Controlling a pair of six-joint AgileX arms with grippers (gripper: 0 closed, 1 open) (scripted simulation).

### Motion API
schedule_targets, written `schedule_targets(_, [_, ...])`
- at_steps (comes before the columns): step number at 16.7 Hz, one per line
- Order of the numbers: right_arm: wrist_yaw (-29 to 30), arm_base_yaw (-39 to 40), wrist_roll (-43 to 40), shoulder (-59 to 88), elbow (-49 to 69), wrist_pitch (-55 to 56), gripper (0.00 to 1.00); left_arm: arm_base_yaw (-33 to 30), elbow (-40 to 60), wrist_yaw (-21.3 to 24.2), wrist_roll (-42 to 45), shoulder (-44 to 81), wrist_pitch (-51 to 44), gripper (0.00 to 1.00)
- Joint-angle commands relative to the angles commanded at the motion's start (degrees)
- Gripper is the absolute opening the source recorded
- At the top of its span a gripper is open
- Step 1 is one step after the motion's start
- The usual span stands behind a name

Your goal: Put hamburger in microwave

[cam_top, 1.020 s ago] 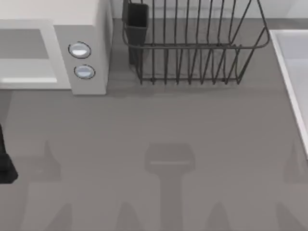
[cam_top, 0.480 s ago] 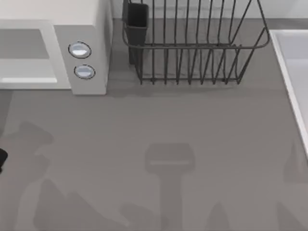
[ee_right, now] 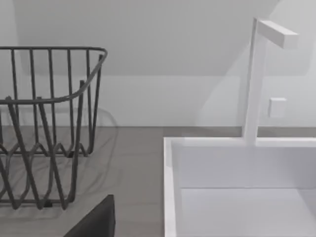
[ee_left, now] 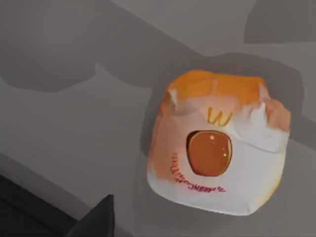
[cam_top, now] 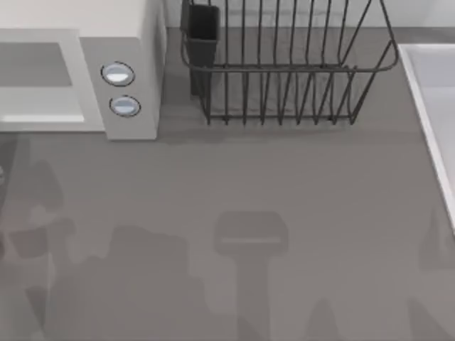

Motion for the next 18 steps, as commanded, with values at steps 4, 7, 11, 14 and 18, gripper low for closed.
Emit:
schedule_targets(4, [0.0,0.0,0.0,0.0,0.0,0.0,1.0,1.6,8.2,0.2,9.4,11.4,-6.2,1.0])
schedule_targets(7, [0.0,0.0,0.0,0.0,0.0,0.0,1.0,2.0,10.5,0.3,12.0,14.5,-7.8,1.0])
schedule_targets(11, [0.0,0.0,0.0,0.0,0.0,0.0,1.0,1.7,10.3,0.3,11.9,14.3,-7.7,1.0])
schedule_targets(14, [0.0,0.0,0.0,0.0,0.0,0.0,1.0,1.8,8.9,0.3,11.8,15.6,-5.4,1.0])
schedule_targets(18, [0.0,0.0,0.0,0.0,0.0,0.0,1.0,2.0,4.3,0.3,12.0,20.1,4.5,1.0])
